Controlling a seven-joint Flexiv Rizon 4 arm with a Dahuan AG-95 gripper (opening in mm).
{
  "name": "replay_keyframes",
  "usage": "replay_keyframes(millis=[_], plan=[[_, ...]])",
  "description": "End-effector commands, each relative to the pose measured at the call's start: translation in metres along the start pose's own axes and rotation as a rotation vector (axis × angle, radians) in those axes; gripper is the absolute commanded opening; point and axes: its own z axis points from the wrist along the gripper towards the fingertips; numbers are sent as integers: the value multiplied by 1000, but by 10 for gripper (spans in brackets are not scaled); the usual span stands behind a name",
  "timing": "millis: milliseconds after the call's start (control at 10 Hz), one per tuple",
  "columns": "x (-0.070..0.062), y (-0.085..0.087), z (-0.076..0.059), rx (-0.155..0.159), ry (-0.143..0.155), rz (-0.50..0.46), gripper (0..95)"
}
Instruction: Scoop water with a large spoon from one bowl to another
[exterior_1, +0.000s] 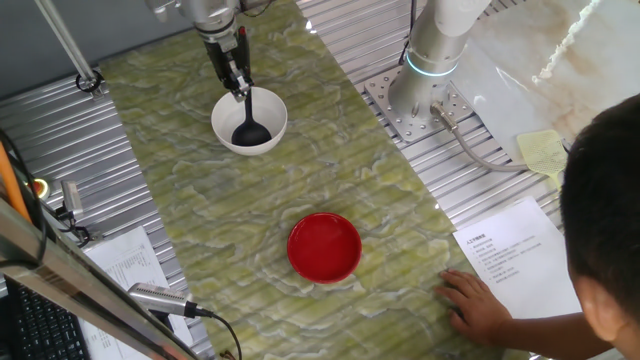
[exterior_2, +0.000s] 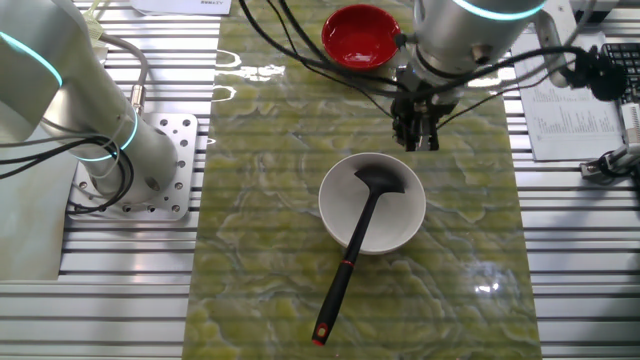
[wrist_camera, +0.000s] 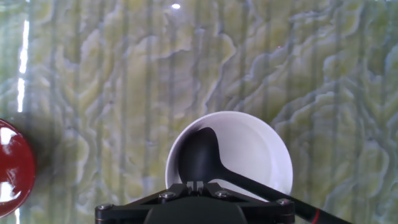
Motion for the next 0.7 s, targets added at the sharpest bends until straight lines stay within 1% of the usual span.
replay_keyframes(millis=[100,200,400,700], plan=[[2,0,1,14,4,14,0],[2,0,0,17,7,10,0],[2,0,1,15,-4,11,0],[3,0,2,13,0,7,0]])
